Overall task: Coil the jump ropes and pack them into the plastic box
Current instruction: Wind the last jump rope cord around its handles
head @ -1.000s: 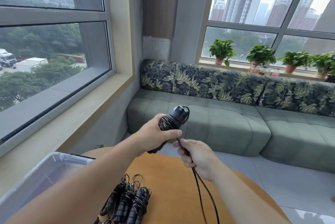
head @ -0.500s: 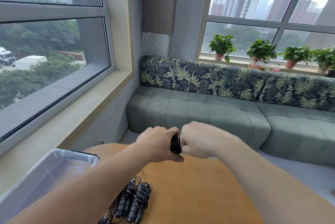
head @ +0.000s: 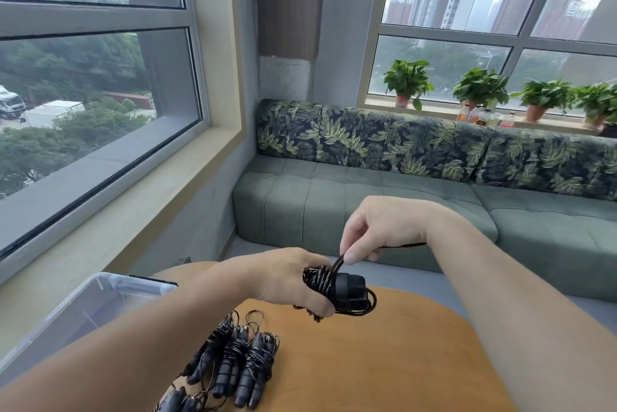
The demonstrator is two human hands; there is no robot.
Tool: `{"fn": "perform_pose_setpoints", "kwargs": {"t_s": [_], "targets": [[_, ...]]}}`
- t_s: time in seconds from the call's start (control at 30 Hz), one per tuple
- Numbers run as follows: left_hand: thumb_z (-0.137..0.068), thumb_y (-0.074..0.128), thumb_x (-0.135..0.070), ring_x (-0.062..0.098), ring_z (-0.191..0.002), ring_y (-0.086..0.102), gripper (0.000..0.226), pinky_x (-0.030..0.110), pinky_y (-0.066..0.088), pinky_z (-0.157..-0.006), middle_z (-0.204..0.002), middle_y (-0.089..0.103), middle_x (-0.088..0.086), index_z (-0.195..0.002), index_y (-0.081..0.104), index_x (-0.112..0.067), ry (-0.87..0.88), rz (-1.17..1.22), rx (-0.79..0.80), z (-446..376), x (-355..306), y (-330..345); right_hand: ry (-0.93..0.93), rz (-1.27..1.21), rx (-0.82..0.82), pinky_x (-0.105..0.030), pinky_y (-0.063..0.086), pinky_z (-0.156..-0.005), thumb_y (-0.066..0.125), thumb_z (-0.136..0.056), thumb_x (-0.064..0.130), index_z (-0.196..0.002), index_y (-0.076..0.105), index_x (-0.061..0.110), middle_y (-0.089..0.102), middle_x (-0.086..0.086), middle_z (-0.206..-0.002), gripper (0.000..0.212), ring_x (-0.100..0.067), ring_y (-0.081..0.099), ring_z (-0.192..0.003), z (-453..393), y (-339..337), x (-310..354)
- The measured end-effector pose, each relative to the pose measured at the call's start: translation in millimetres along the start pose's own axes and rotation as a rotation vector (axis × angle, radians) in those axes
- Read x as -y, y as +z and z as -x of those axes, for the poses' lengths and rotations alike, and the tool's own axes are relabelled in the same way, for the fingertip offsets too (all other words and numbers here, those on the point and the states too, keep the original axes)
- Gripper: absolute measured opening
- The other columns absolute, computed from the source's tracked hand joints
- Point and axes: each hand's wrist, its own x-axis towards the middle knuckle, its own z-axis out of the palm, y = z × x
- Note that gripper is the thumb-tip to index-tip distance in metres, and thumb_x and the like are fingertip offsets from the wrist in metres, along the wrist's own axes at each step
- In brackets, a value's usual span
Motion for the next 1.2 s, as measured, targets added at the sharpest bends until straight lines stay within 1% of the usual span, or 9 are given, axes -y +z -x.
{"fn": "perform_pose_setpoints", "kwargs": {"t_s": [0.17, 0.23, 0.33, 0.43, 0.53, 0.67, 0.77, 0.97, 1.2], "targets": [[-0.07, 0.074, -0.042, 0.035, -0.094, 0.07, 0.047, 0.047, 0.057, -0.083, -0.103, 0.074, 0.013, -0.111, 0.065, -0.022, 0.073, 0.383, -0.03, 3, 10, -4, -0.015, -0.327, -0.146, -0.036, 0.055, -0.083, 0.075, -0.086, 0.018, -0.092, 0.079, 0.015, 0.074, -0.019, -0.097, 0.008, -0.017, 0.064, -0.081, -9, 23, -34], [-0.069, 0.074, -0.041, 0.037, -0.087, 0.069, 0.052, 0.041, 0.058, -0.073, -0.103, 0.073, 0.018, -0.113, 0.065, -0.014, 0.083, 0.541, -0.091, 2, 12, -6, -0.036, -0.49, -0.186, -0.035, 0.055, -0.079, 0.069, -0.088, 0.007, -0.087, 0.075, 0.003, 0.072, -0.02, -0.089, 0.008, -0.021, 0.064, -0.08, -13, 39, -40], [-0.077, 0.071, -0.037, 0.031, -0.083, 0.063, 0.046, 0.037, 0.053, -0.073, -0.103, 0.07, 0.024, -0.116, 0.064, -0.015, 0.122, 0.731, -0.125, -1, 15, -7, -0.006, -0.612, -0.299, -0.024, 0.047, -0.061, 0.057, -0.092, 0.003, -0.066, 0.064, 0.009, 0.06, -0.009, -0.065, 0.028, -0.015, 0.052, -0.058, -16, 61, -37], [-0.085, 0.068, -0.032, 0.033, -0.088, 0.059, 0.051, 0.045, 0.05, -0.079, -0.116, 0.061, 0.032, -0.134, 0.054, -0.025, 0.149, 0.847, -0.152, -6, 25, -4, -0.019, -0.736, -0.354, -0.025, 0.049, -0.063, 0.054, -0.099, 0.012, -0.08, 0.063, 0.006, 0.061, -0.004, -0.064, 0.023, -0.013, 0.055, -0.059, -20, 78, -31], [-0.081, 0.075, -0.041, 0.033, -0.091, 0.061, 0.056, 0.055, 0.049, -0.082, -0.118, 0.061, 0.032, -0.128, 0.055, -0.02, 0.096, 0.876, -0.207, -8, 33, -2, -0.026, -0.719, -0.358, -0.031, 0.054, -0.066, 0.048, -0.103, 0.019, -0.09, 0.063, 0.003, 0.064, -0.004, -0.073, 0.025, -0.014, 0.061, -0.065, -19, 85, -29], [-0.075, 0.077, -0.044, 0.028, -0.081, 0.068, 0.057, 0.038, 0.052, -0.062, -0.099, 0.07, 0.021, -0.117, 0.057, -0.012, -0.026, 0.956, -0.328, -8, 34, -6, -0.013, -0.562, -0.465, -0.031, 0.052, -0.053, 0.047, -0.102, 0.012, -0.099, 0.068, 0.006, 0.067, -0.005, -0.079, 0.023, -0.018, 0.059, -0.061, -15, 91, -28], [-0.07, 0.079, -0.047, 0.031, -0.084, 0.069, 0.063, 0.038, 0.053, -0.06, -0.098, 0.071, 0.019, -0.118, 0.058, -0.013, -0.052, 0.985, -0.351, -7, 34, -6, -0.009, -0.566, -0.623, -0.027, 0.048, -0.05, 0.058, -0.092, 0.006, -0.11, 0.068, 0.018, 0.066, -0.005, -0.073, 0.024, -0.013, 0.055, -0.052, -14, 90, -22], [-0.077, 0.076, -0.041, 0.031, -0.076, 0.07, 0.06, 0.036, 0.055, -0.063, -0.094, 0.072, 0.021, -0.121, 0.06, -0.002, -0.096, 1.112, -0.331, -7, 27, -8, -0.063, -0.641, -0.682, -0.041, 0.058, -0.075, 0.071, -0.077, 0.0, -0.106, 0.057, 0.017, 0.07, -0.007, -0.079, 0.037, -0.016, 0.063, -0.062, -7, 90, -12], [-0.081, 0.064, -0.046, 0.031, -0.089, 0.069, 0.055, 0.036, 0.054, -0.073, -0.106, 0.071, 0.021, -0.116, 0.068, -0.003, -0.118, 1.223, -0.22, -8, 32, -8, -0.162, -0.781, -0.595, -0.025, 0.058, -0.078, 0.08, -0.076, -0.002, -0.11, 0.061, 0.007, 0.075, -0.011, -0.096, 0.04, -0.014, 0.071, -0.081, 4, 86, -12]]}}
